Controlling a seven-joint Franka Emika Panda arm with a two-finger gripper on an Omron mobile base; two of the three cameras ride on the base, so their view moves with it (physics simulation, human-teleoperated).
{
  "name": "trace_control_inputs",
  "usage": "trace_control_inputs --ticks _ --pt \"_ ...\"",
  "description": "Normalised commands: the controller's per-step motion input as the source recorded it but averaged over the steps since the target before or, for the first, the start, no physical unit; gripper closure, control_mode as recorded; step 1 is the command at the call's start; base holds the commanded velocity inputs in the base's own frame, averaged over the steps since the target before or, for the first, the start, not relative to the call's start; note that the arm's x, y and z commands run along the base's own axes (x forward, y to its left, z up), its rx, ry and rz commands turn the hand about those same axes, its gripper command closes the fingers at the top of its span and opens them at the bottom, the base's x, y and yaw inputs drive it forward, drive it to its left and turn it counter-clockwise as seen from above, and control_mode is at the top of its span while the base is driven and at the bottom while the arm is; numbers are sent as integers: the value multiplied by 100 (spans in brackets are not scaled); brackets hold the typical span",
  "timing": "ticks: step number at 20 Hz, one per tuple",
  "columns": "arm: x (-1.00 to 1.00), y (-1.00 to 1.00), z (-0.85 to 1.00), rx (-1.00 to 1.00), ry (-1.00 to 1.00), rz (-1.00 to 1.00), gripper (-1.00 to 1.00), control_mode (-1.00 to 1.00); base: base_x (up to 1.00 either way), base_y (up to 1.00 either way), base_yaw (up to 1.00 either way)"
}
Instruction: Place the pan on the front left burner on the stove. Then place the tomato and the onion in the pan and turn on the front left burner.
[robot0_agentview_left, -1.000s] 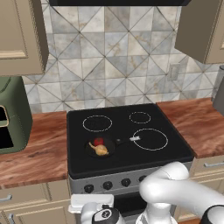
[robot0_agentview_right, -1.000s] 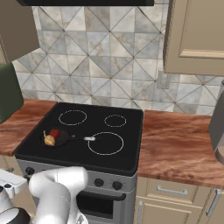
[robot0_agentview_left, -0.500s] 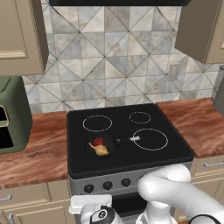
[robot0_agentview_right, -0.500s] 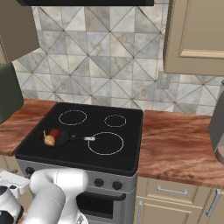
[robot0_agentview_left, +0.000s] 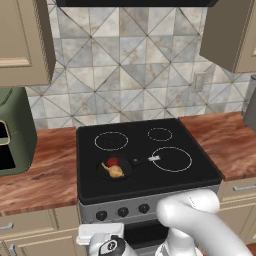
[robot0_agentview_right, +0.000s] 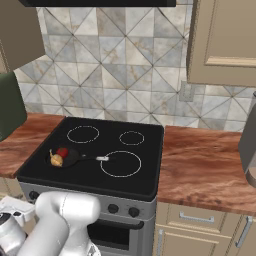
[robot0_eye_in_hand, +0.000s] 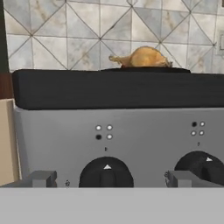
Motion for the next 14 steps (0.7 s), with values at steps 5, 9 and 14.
trace_control_inputs --ticks 5,9,14 --pt "12 1 -23 0 0 0 -100 -100 0 0 0" --pt "18 0 -16 0 -1 -1 -100 -100 0 0 0" --pt "26 0 -5 0 -2 0 -100 -100 0 0 0"
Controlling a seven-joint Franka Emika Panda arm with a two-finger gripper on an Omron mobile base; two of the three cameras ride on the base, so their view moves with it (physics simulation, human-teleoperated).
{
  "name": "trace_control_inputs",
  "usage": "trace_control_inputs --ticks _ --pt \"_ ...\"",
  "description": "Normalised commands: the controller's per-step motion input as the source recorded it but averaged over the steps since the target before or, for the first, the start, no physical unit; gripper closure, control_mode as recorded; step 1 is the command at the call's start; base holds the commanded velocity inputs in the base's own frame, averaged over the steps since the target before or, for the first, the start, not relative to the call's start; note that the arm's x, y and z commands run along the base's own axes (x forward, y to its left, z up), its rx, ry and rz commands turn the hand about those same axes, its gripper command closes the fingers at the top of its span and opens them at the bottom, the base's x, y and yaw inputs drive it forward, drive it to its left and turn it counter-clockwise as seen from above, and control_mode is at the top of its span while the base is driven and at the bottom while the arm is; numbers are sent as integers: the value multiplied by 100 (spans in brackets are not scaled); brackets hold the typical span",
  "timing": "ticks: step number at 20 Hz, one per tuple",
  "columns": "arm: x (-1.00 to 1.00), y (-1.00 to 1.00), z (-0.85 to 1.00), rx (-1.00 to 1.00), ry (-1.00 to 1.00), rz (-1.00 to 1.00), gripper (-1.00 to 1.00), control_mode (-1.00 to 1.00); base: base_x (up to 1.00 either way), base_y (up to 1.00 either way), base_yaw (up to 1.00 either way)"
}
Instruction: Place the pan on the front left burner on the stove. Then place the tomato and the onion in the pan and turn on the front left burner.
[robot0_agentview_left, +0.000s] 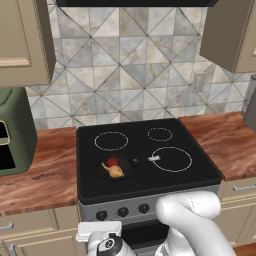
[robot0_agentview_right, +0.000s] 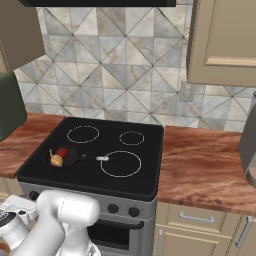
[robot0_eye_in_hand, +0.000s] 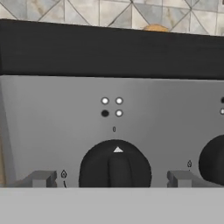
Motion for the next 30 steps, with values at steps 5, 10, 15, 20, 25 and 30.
trace_control_inputs --ticks 5,10,15,20,25,30 --pt "22 1 -4 0 -2 0 -100 -100 0 0 0" --pt "17 14 -10 0 -2 0 100 -100 0 0 0" --pt "11 11 -1 -3 -3 0 100 -100 0 0 0" --pt "0 18 0 -19 -4 0 100 -100 0 0 0" --pt "0 25 2 -28 -5 0 100 -100 0 0 0" --pt "0 38 15 -40 -6 0 100 -100 0 0 0"
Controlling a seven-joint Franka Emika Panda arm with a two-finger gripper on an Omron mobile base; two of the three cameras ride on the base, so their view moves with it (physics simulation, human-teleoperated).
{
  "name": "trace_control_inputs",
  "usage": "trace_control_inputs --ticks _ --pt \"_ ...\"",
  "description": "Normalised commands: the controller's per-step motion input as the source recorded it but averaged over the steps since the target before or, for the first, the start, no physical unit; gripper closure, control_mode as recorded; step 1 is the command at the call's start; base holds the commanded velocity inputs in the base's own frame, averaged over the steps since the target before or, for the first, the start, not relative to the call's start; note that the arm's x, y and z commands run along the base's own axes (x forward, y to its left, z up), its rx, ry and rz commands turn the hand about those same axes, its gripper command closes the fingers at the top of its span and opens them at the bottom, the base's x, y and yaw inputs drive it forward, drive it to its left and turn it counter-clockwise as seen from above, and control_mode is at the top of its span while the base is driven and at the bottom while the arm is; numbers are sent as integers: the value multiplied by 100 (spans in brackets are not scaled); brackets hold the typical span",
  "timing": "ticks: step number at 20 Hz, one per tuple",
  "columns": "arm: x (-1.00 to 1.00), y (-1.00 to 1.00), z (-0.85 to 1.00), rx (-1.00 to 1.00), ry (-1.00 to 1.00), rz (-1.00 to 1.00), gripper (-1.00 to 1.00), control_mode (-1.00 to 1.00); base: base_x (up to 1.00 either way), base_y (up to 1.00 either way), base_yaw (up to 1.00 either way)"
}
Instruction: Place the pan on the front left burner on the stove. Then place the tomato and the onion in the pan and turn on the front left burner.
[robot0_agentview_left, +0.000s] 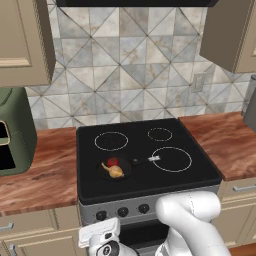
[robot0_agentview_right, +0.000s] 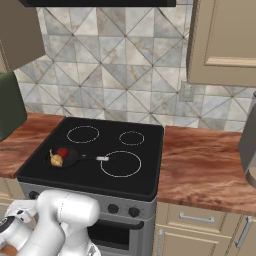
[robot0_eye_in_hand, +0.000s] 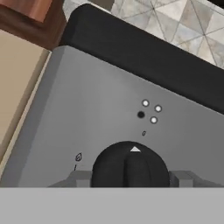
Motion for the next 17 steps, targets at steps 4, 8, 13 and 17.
trace_control_inputs --ticks 4,8,13,17 --pt "0 44 22 -54 -4 0 100 -100 0 0 0" --pt "0 46 20 -57 -2 0 100 -100 0 0 0" --pt "0 40 7 -51 0 0 100 -100 0 0 0" --pt "0 34 0 -42 0 0 100 -100 0 0 0"
